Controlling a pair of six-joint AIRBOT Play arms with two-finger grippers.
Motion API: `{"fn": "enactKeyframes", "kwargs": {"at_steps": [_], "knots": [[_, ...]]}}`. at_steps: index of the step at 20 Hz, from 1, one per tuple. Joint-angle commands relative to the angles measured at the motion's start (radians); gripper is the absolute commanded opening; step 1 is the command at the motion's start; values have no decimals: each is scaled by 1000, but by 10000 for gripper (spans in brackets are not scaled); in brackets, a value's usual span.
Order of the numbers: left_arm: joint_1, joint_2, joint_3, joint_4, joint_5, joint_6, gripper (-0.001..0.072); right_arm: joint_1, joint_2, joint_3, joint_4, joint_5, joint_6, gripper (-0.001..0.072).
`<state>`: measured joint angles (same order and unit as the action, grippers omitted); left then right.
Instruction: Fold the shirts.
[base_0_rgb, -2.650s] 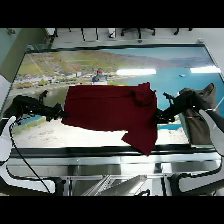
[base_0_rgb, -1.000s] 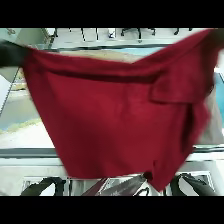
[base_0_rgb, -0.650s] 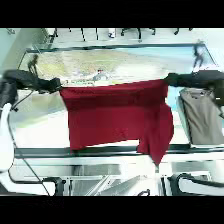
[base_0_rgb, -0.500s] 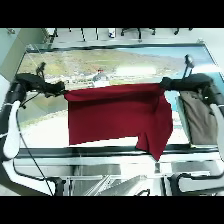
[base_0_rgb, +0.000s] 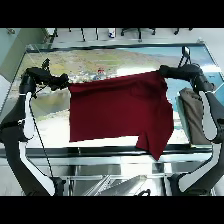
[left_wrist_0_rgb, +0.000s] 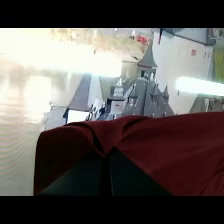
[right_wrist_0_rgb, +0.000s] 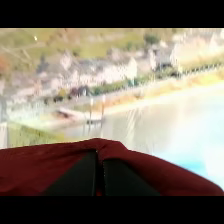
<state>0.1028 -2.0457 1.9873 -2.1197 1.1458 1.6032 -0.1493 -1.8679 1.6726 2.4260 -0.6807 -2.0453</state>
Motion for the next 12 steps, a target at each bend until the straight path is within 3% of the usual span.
{"fn": "enactKeyframes", "kwargs": {"at_steps": [1, 4, 6, 12], "knots": [[-3, -21, 21, 7, 27, -19, 16, -14, -22, 65, -112, -70, 17, 16], [-4, -21, -48, 42, 42, -15, 16, -17, -22, 64, -382, -176, 129, 16], [-10, -21, -92, 79, 36, -14, 16, -14, -22, 64, -483, -230, 151, 16], [-53, -22, -143, 113, -4, 14, 16, -11, -27, 64, -521, -342, 155, 16]]}}
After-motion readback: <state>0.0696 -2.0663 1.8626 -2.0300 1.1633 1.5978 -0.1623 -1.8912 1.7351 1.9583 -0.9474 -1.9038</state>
